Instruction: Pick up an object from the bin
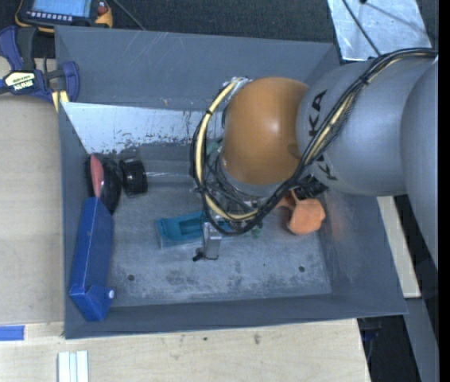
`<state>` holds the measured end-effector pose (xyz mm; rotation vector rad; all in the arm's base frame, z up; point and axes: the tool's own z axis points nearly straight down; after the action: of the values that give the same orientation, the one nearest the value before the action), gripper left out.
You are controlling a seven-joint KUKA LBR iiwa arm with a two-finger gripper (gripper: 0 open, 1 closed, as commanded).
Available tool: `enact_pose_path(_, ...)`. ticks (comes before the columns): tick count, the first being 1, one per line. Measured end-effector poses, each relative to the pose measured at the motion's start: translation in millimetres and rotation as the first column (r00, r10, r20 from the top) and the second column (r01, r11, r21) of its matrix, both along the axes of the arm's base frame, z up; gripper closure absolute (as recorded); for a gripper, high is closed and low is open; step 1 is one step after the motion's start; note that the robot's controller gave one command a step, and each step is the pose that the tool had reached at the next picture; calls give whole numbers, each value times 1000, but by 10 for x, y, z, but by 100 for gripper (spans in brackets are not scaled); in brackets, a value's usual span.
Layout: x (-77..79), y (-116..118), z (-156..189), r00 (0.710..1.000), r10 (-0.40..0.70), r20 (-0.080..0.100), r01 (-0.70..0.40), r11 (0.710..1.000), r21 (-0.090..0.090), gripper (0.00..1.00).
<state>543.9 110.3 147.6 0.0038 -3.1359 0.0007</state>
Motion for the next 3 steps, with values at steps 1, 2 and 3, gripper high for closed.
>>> enact_pose_path(1, 21, -3, 45, 1000, -3, 8, 3, 1000, 1, 0)
enact_pose_path(2, 207, 177, -344, 1000, -14, 15, 14, 1000, 3, 0)
enact_pose_path(3, 340, -19, -765, 997, -81, 6, 81, 997, 1, 100)
